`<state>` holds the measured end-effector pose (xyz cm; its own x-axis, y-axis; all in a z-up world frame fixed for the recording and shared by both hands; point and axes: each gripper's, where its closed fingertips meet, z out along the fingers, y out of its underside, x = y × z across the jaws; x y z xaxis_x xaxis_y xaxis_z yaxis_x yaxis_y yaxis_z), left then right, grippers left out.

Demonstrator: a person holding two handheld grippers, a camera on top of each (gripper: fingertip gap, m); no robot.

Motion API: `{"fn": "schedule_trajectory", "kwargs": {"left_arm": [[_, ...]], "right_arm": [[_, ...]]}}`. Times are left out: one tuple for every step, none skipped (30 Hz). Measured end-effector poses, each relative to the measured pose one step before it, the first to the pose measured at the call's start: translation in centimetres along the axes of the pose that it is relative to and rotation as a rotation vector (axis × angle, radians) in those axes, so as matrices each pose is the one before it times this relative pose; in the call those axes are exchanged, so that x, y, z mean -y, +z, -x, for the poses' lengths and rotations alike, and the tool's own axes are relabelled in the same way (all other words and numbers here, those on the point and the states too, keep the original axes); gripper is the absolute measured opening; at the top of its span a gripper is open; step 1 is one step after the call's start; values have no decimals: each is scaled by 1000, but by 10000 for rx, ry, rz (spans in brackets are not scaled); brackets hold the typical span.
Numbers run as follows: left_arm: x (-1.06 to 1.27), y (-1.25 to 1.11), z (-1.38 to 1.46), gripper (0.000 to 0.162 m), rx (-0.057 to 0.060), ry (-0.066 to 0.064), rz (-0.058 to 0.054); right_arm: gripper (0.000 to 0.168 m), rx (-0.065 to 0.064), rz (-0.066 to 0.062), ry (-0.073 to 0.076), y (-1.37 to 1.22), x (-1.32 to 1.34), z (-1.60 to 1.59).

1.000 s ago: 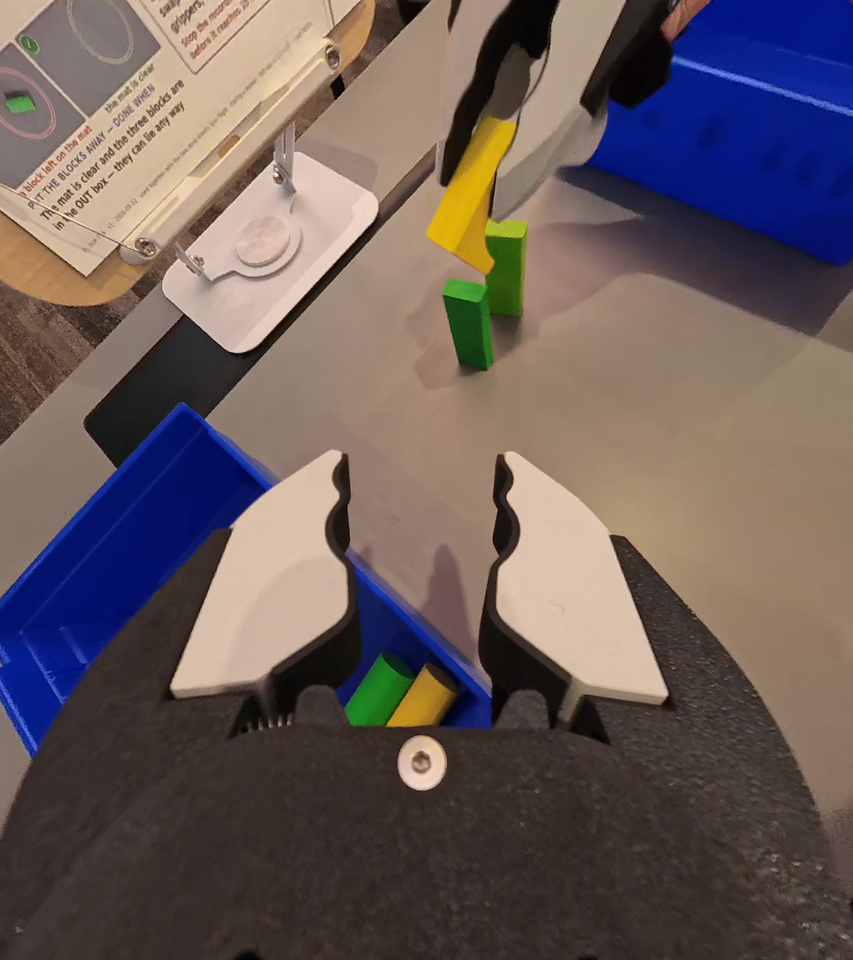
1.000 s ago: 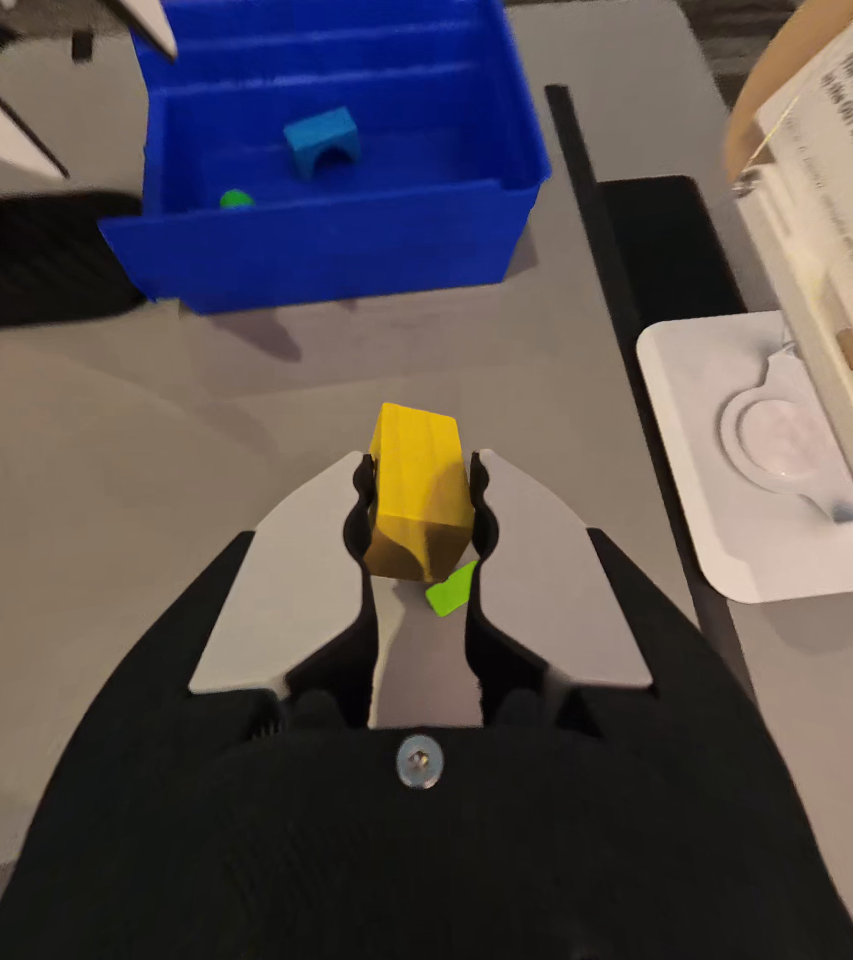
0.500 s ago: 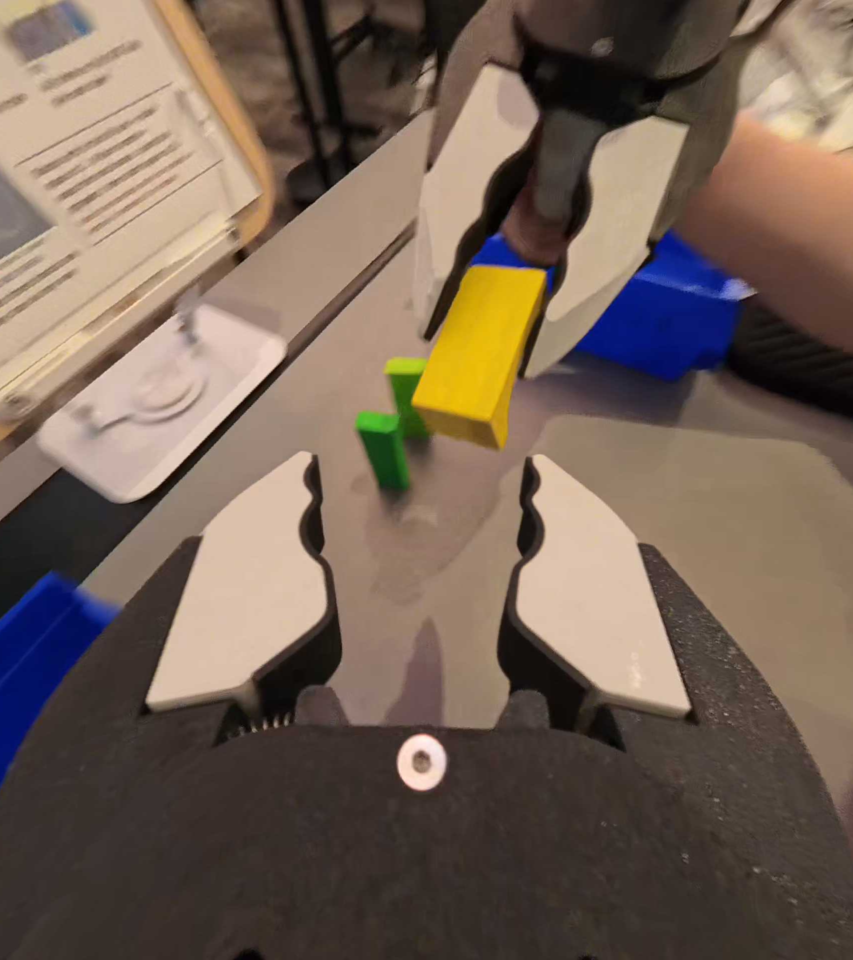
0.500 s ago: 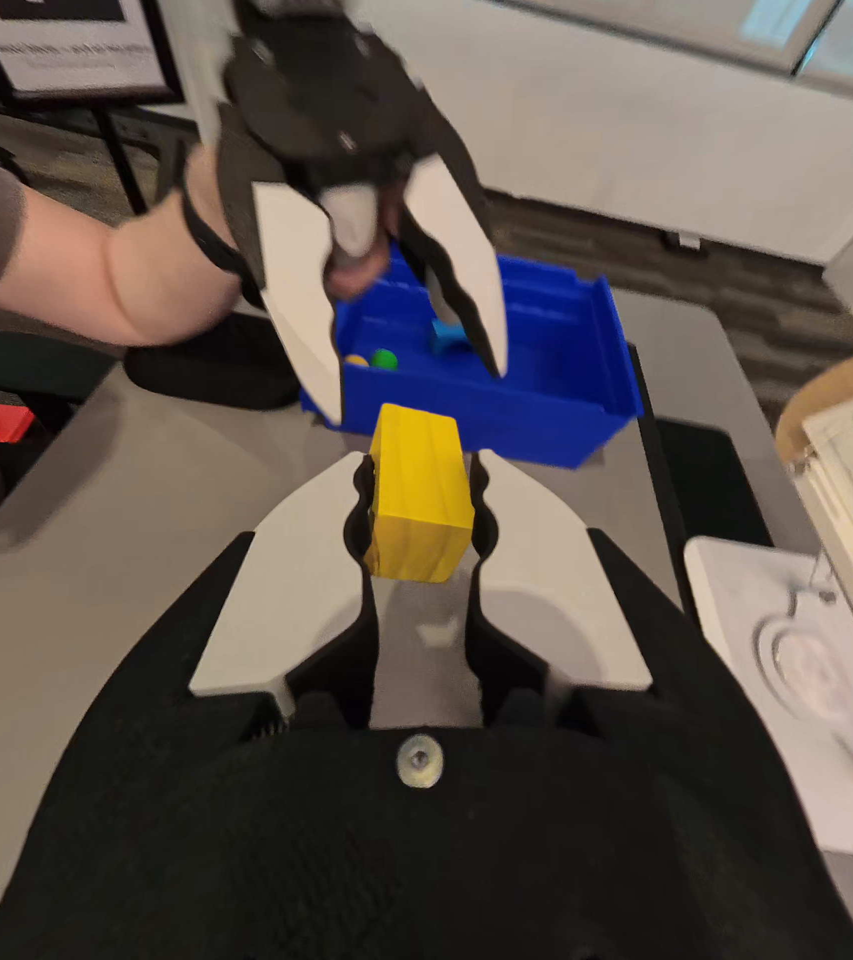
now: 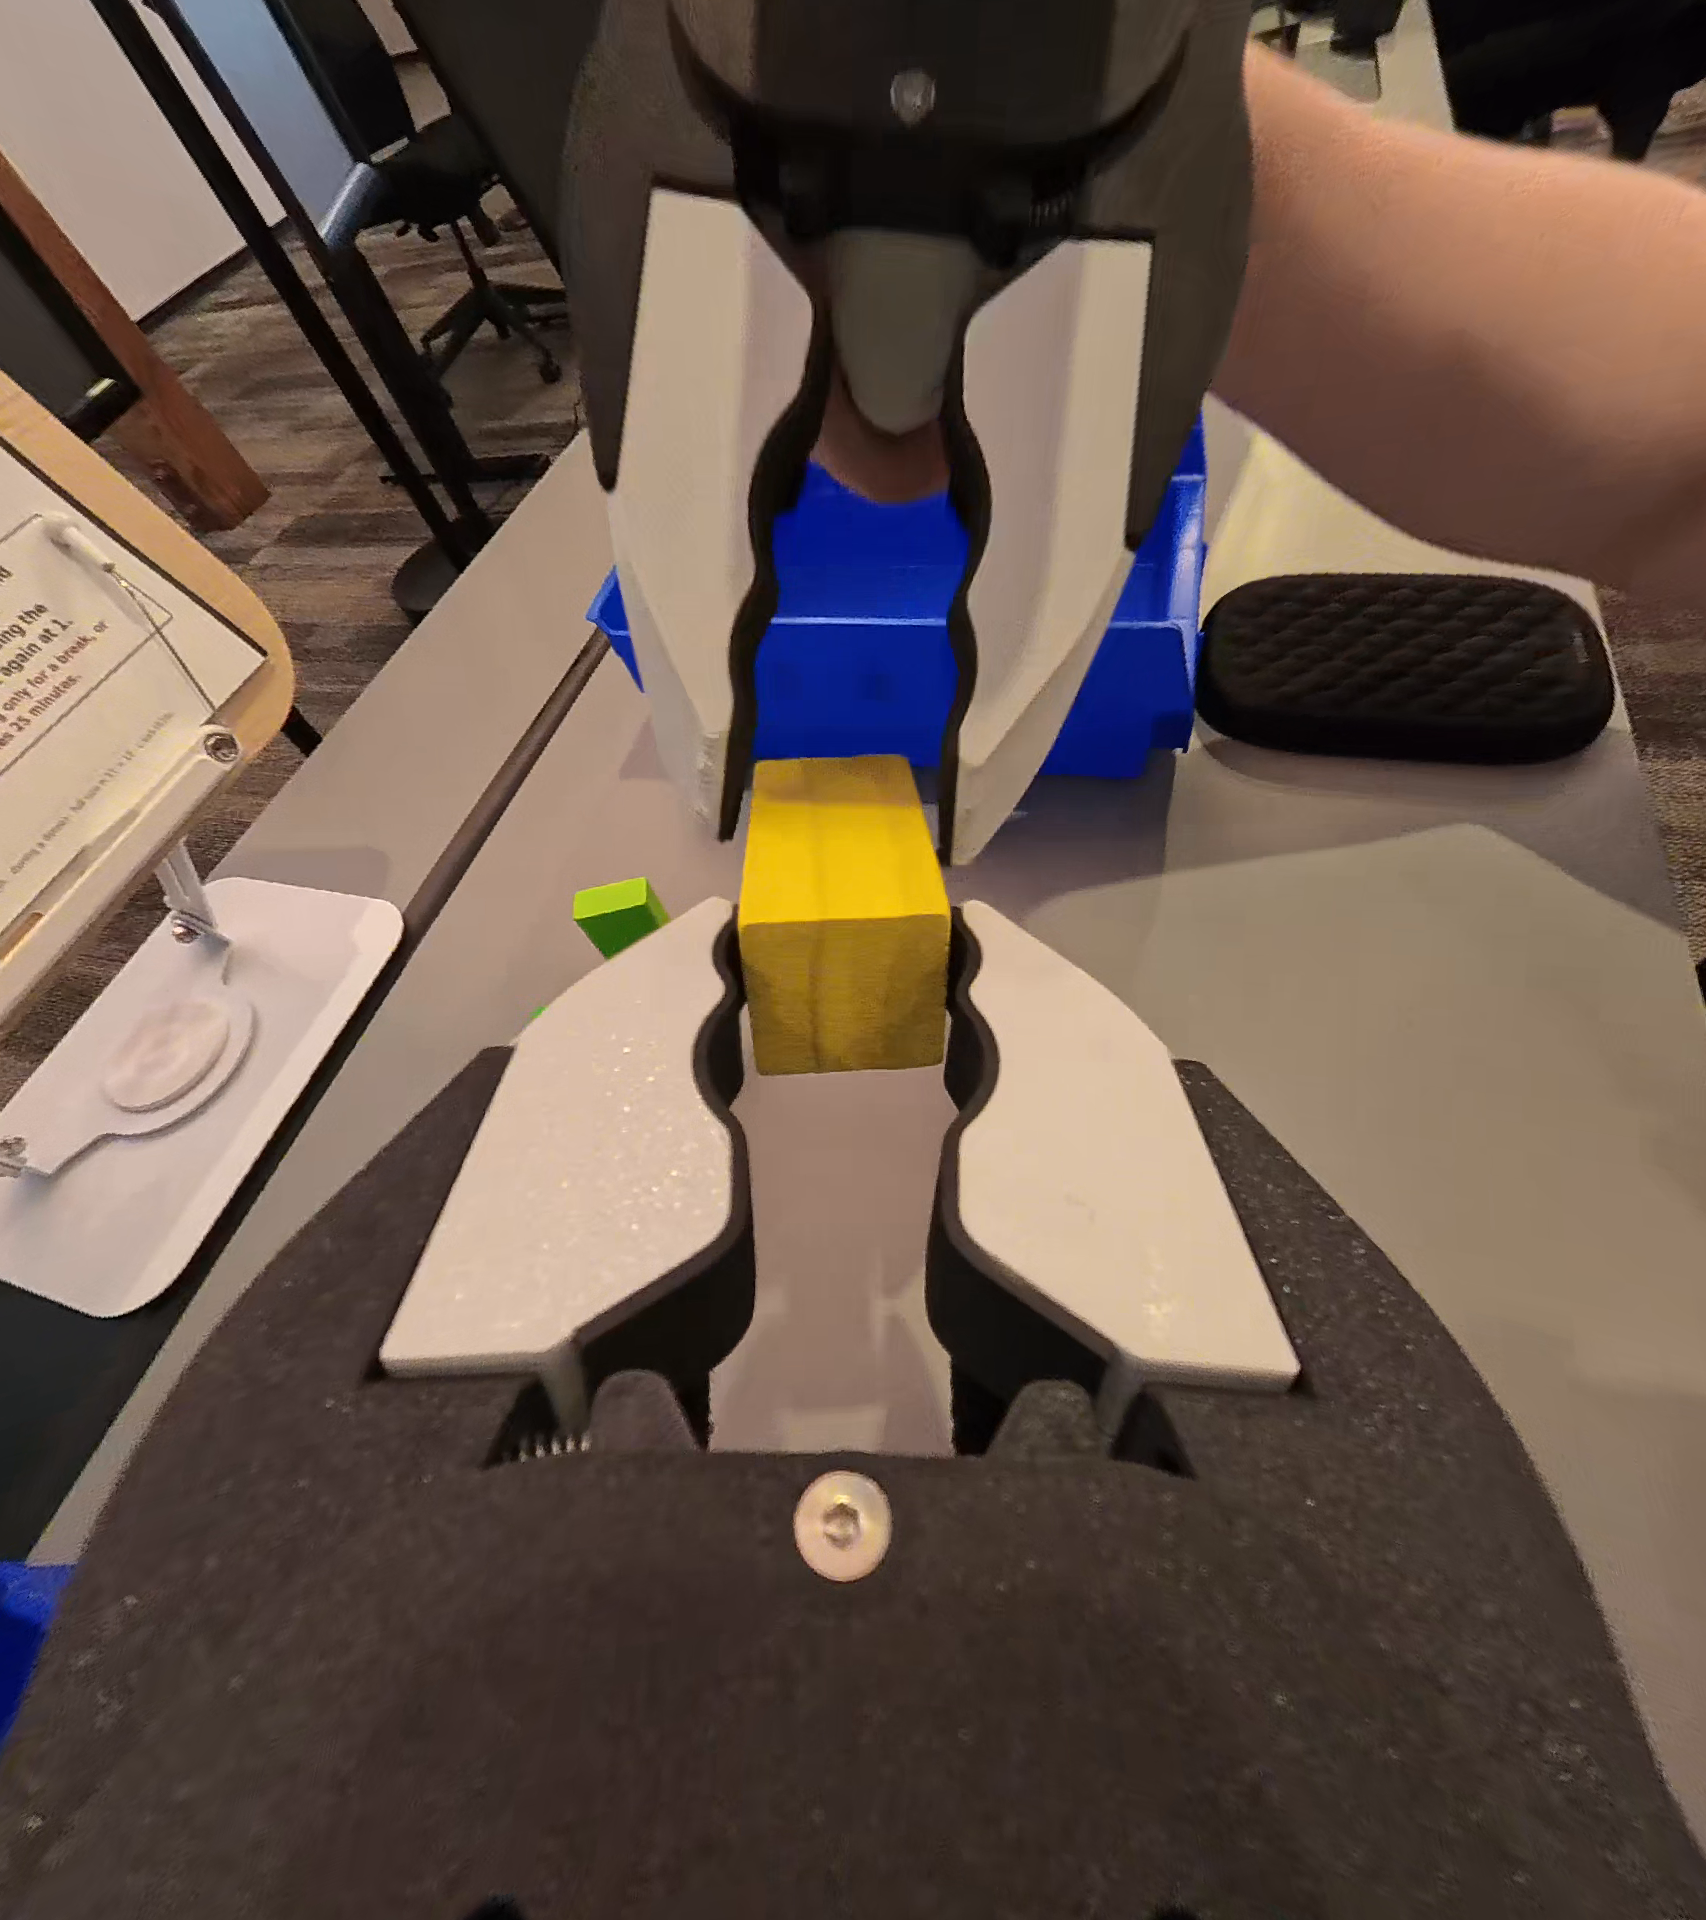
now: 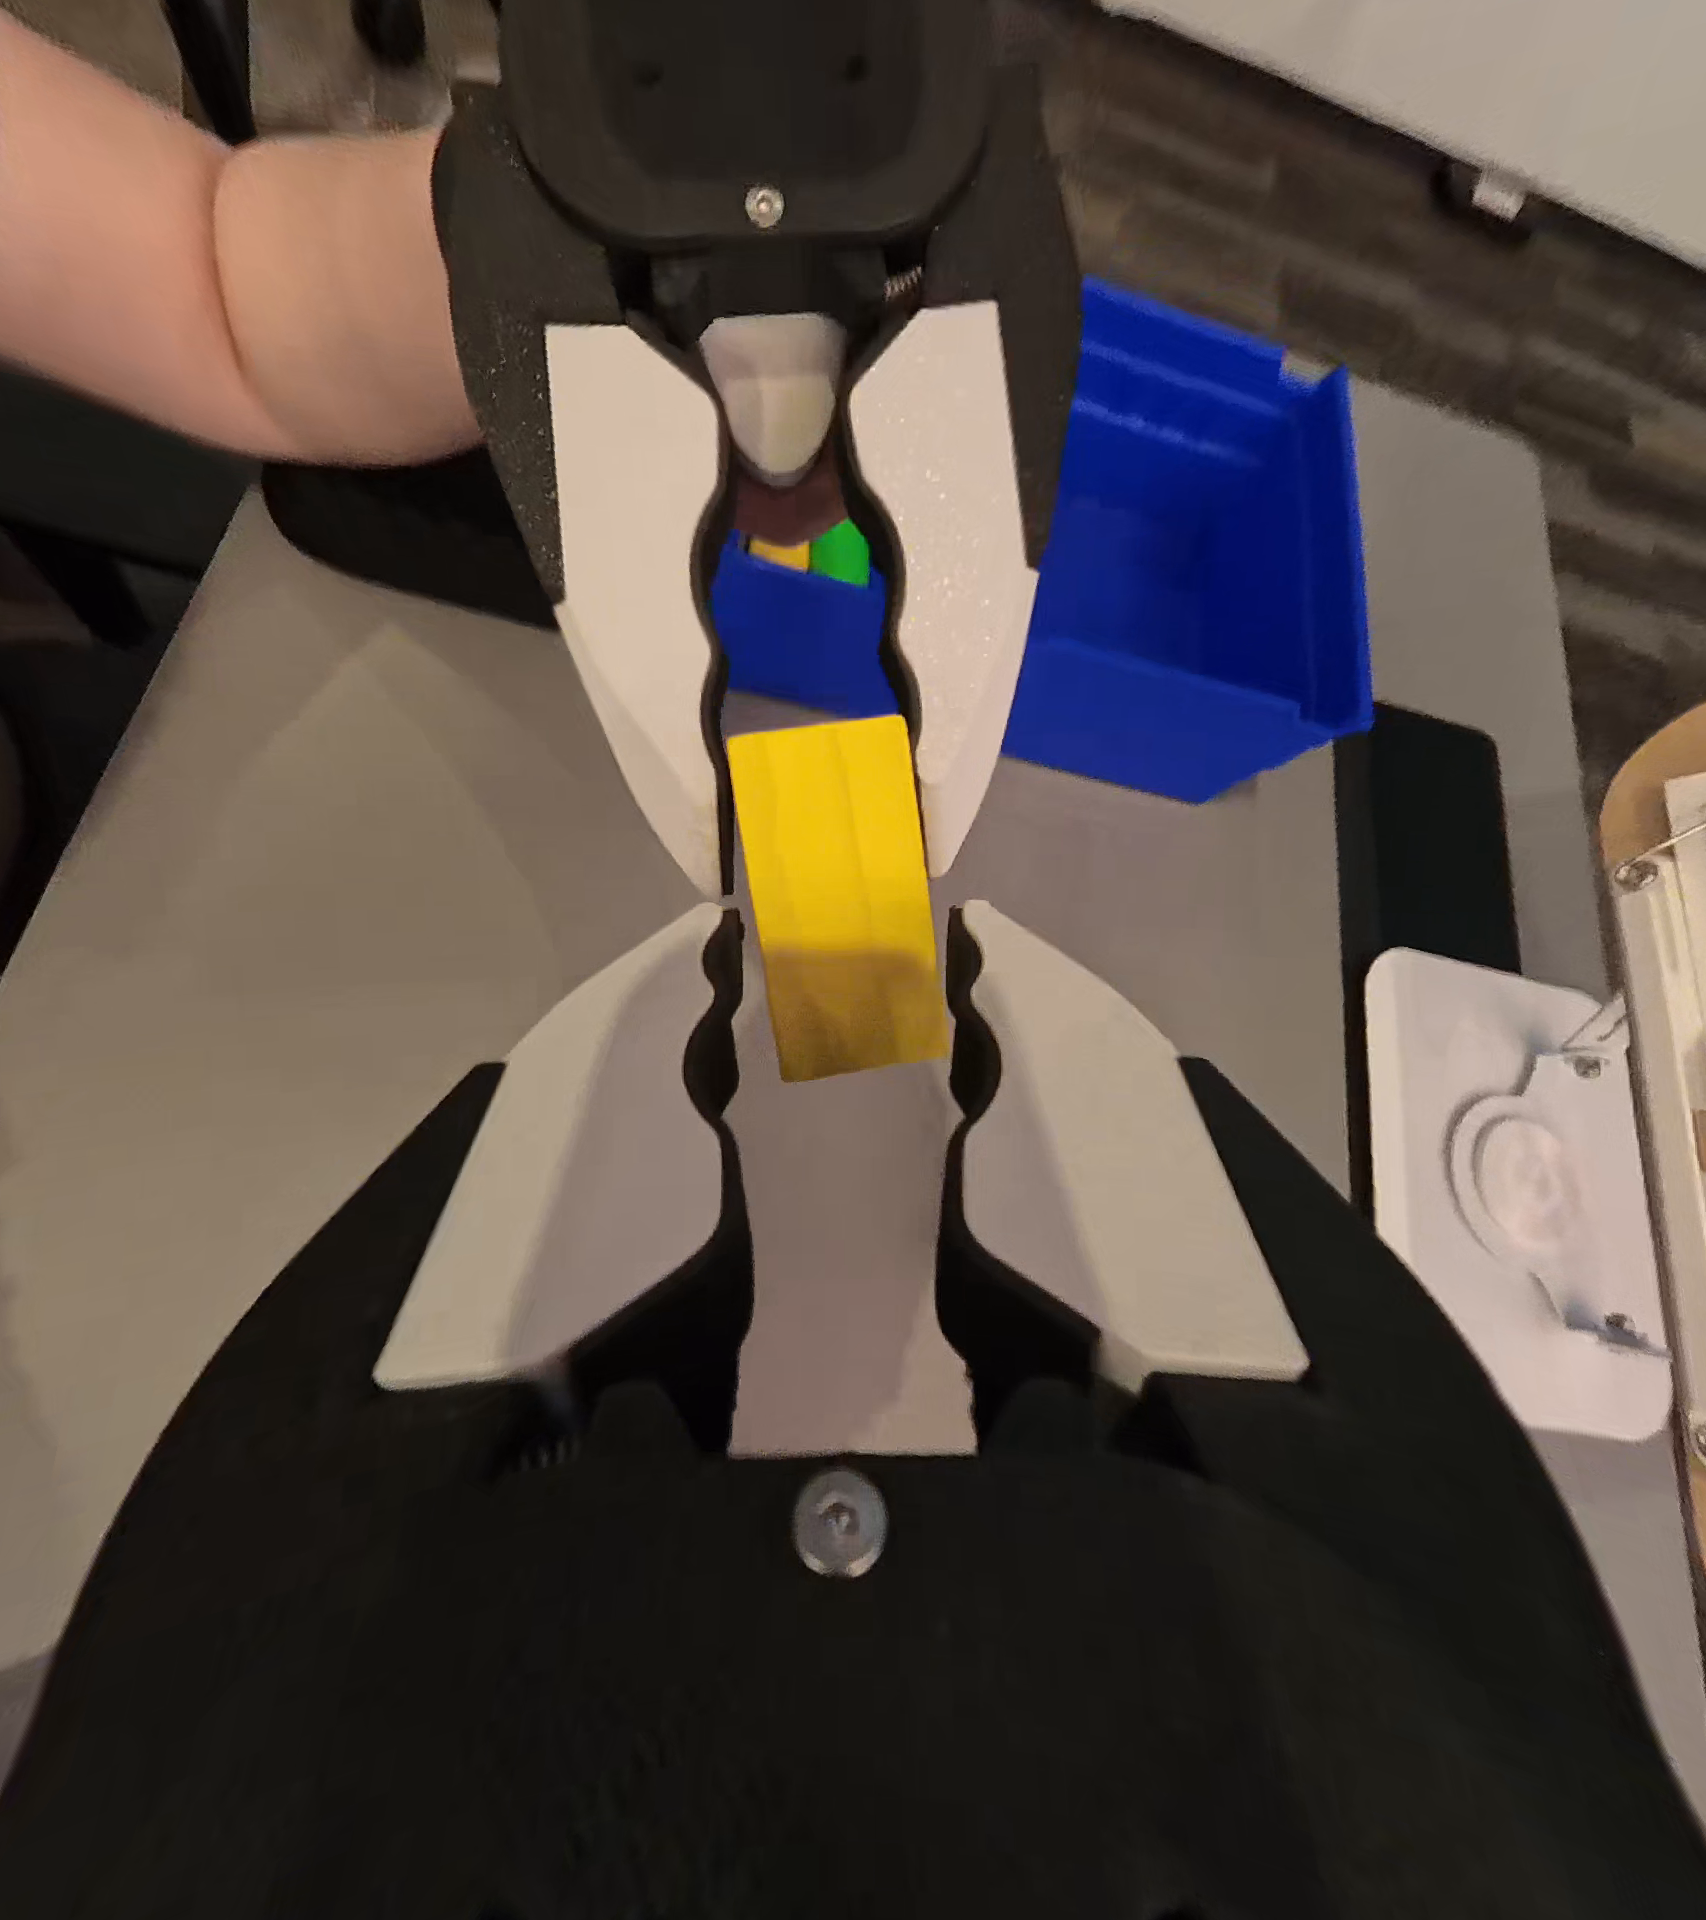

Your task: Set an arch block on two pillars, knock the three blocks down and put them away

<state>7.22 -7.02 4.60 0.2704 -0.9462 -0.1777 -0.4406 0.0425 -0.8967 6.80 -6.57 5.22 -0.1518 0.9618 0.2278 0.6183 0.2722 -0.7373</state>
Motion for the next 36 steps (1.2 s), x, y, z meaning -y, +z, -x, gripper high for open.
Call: {"fn": "schedule_trajectory", "kwargs": {"left_arm": [[3,-26,121,36,46,-48,-12],[-46,-42,232,36,125,-17,23],[-47,-47,80,36,29,30,22],[25,-32,-12,36,-20,12,-19],[101,-42,-24,36,-16,-17,-56],[78,-23,-114,36,-62,-10,-28],[-13,-15,-59,36,-14,19,29],[-10,0,44,36,67,51,27],[-18,2,18,36,41,48,22],[-70,11,-69,36,-32,15,51],[-113,22,24,36,9,-29,85],[-97,19,26,36,3,-13,56],[-77,21,-14,36,-33,-1,13],[-112,17,67,36,-7,-94,23],[-220,-35,109,37,-25,-181,99],[-361,-155,278,43,44,-187,225],[-387,-253,719,60,283,-137,236],[-472,-344,877,70,311,-122,239],[-370,-432,825,69,229,-143,108],[-171,-486,774,65,175,-200,-61],[-3,-511,901,59,235,-285,-137],[94,-519,949,56,262,-373,-169],[93,-476,765,54,151,-386,-150],[68,-407,457,52,3,-322,-115],[30,-311,299,51,-40,-233,-72],[1,-224,273,50,12,-141,-39],[-32,-129,244,50,56,-57,2],[-97,-50,150,50,41,32,53],[-142,19,62,50,24,85,89],[-134,65,26,49,21,87,94],[-103,125,-33,49,-3,64,83],[-100,160,-90,50,-32,40,75],[-98,189,-127,50,-47,31,68],[-151,193,-129,50,-48,38,92],[-151,164,-83,50,-15,44,103],[-123,128,-47,50,15,45,80]], "right_arm": [[39,-21,538,19,-191,-135,-174],[39,-140,469,0,-167,-55,-355],[39,69,342,15,-86,96,-57],[40,130,269,30,18,176,64],[40,30,237,-13,114,168,-45],[40,38,299,-51,210,28,-15],[41,67,346,-25,226,-79,59],[41,111,307,23,221,-61,148],[41,110,229,1,190,5,174],[40,4,113,-36,129,107,52],[35,13,106,-14,100,6,24],[35,16,125,45,74,-53,-25],[35,58,46,49,23,-17,21],[35,36,4,25,-3,23,-25],[34,55,5,18,-46,15,-48],[34,64,115,3,-80,-189,-153],[34,-54,164,-43,-114,-350,-510],[34,-128,206,-14,-91,-502,-856],[34,-54,193,91,15,-546,-991],[34,73,112,194,204,-481,-958],[34,111,156,195,468,-559,-971],[34,-18,322,88,726,-795,-1110],[34,-74,482,8,933,-995,-1072],[34,-134,577,-13,1008,-1045,-1000],[34,-122,523,-23,1002,-901,-807],[35,-45,347,-5,926,-592,-552],[35,40,140,4,806,-270,-315],[35,63,56,-28,704,-158,-173],[35,-17,72,-53,586,-203,-208],[35,-79,106,-49,477,-283,-250],[35,-70,70,-16,369,-258,-218],[35,-49,25,6,288,-218,-179],[35,-3,-35,26,232,-160,-87],[35,38,-61,30,207,-94,-4],[35,18,-96,8,179,7,-4],[35,15,-68,-14,154,8,31]]}}
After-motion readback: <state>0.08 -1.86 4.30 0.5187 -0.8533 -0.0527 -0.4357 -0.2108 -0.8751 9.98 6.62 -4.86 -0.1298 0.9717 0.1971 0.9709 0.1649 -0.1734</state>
